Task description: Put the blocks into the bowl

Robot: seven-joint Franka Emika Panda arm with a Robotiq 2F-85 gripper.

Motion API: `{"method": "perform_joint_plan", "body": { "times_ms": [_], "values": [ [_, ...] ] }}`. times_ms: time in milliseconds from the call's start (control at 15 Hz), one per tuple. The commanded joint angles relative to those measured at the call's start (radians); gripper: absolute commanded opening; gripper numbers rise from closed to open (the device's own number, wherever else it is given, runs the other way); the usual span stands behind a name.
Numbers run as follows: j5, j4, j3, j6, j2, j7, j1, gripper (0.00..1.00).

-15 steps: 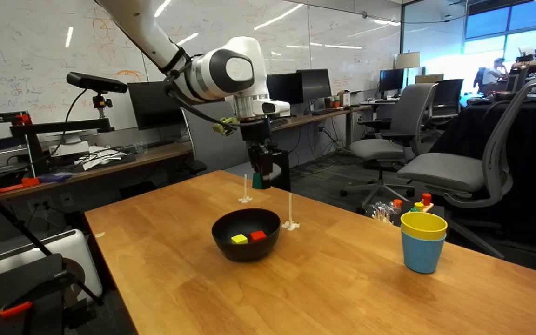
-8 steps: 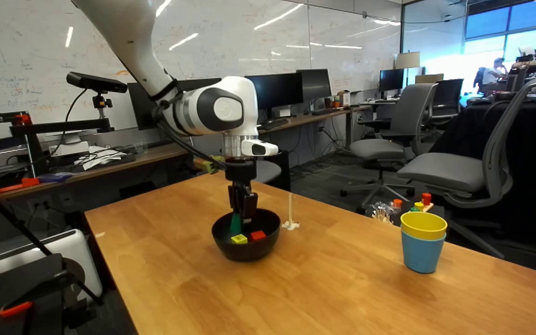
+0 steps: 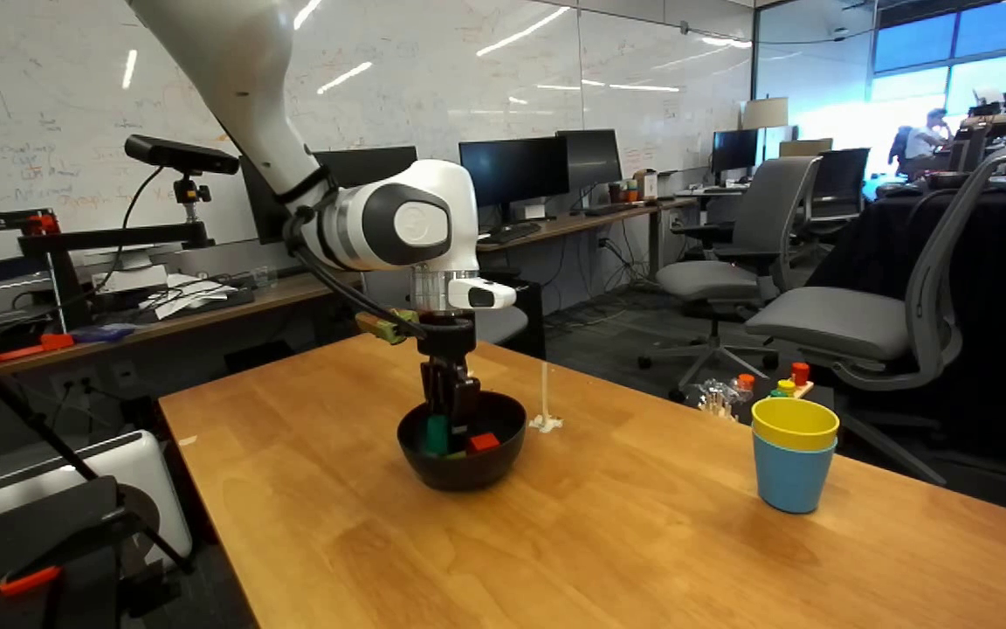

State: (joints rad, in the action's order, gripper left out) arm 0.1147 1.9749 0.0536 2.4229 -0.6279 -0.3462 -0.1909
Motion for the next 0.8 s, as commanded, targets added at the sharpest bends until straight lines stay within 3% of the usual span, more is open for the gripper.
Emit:
{"method": "perform_joint_plan", "body": {
  "times_ms": [0, 200, 733],
  "values": [
    [-0.006, 0.004, -0.011, 0.044, -0.02, 0.011, -0.002, 0.76],
    [-0.021, -0.007, -0.018, 0.054, -0.028, 0.009, -0.003, 0.98],
    [-0.108, -0.054, -0.066, 0.052, -0.002, 0.026, 0.011, 1.0]
  ]
}}
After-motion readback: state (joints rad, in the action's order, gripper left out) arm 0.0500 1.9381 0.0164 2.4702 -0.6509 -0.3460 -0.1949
